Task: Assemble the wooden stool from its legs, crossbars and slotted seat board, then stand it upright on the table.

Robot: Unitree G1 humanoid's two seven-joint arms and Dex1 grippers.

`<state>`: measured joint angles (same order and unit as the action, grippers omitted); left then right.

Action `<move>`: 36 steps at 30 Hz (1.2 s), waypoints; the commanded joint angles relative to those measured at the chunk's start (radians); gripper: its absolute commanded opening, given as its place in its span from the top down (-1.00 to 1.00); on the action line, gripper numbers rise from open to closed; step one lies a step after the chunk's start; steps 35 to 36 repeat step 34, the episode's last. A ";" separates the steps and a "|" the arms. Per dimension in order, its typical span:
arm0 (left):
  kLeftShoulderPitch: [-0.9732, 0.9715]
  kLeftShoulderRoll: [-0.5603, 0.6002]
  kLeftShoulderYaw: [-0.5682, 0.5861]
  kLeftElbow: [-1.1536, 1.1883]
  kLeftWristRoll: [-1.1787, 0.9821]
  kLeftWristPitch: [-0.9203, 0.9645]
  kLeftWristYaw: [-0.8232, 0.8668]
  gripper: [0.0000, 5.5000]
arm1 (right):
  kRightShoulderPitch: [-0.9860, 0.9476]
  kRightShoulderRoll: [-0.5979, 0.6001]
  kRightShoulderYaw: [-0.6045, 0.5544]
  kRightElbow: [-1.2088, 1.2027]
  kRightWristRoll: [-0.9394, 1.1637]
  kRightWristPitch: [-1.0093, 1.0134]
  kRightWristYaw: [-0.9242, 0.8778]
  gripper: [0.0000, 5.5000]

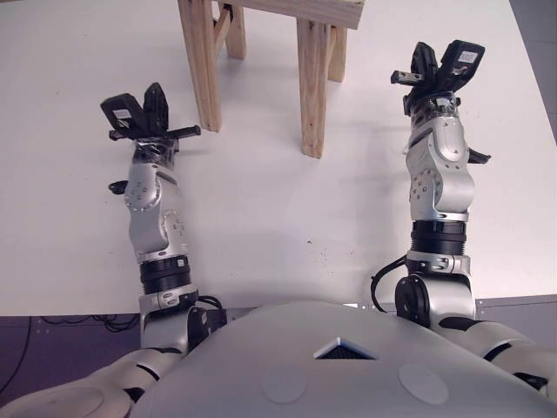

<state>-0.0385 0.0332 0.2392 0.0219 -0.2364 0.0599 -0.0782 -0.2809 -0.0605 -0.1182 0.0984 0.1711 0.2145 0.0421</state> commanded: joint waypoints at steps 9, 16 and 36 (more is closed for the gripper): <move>-0.121 -0.063 0.025 0.216 0.000 0.023 0.139 0.99 | -0.045 -0.046 -0.019 0.043 -0.038 0.058 -0.019 0.98; -0.130 -0.039 -0.021 0.204 0.031 0.004 0.100 0.99 | -0.052 -0.006 -0.006 0.057 -0.052 0.015 -0.056 0.98; -0.153 0.030 -0.049 0.202 0.057 0.024 0.055 0.99 | -0.024 0.053 0.014 0.110 -0.061 -0.057 -0.092 0.98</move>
